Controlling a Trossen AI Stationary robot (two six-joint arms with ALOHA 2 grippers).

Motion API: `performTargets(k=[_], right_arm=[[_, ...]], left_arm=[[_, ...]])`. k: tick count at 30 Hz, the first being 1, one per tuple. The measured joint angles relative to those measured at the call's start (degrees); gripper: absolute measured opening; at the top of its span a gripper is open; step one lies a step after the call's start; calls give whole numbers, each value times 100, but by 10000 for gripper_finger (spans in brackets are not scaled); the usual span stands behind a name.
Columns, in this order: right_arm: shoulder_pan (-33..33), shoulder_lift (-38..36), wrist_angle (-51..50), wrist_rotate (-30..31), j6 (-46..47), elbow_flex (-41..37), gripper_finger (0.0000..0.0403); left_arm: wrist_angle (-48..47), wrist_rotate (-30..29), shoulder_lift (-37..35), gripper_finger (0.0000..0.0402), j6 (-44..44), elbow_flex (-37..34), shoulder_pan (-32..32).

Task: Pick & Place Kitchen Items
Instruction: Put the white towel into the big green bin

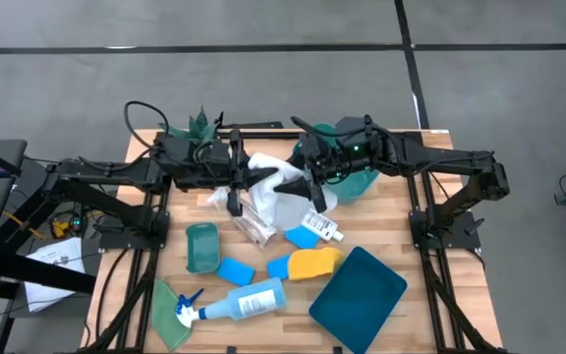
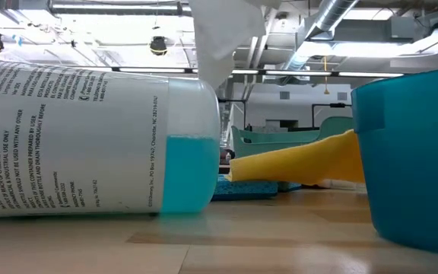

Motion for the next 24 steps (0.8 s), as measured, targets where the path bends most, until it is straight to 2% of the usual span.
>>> performTargets(k=[7, 18, 24], right_arm=[[0, 0, 6, 0, 37, 0, 163], [0, 0, 6, 0, 37, 0, 14], [0, 0, 78, 11, 51, 0, 9]], left_arm=[[55, 2, 0, 3, 0, 0, 0], [53, 4, 0, 3, -2, 0, 0], [66, 7, -1, 4, -159, 0, 0]])
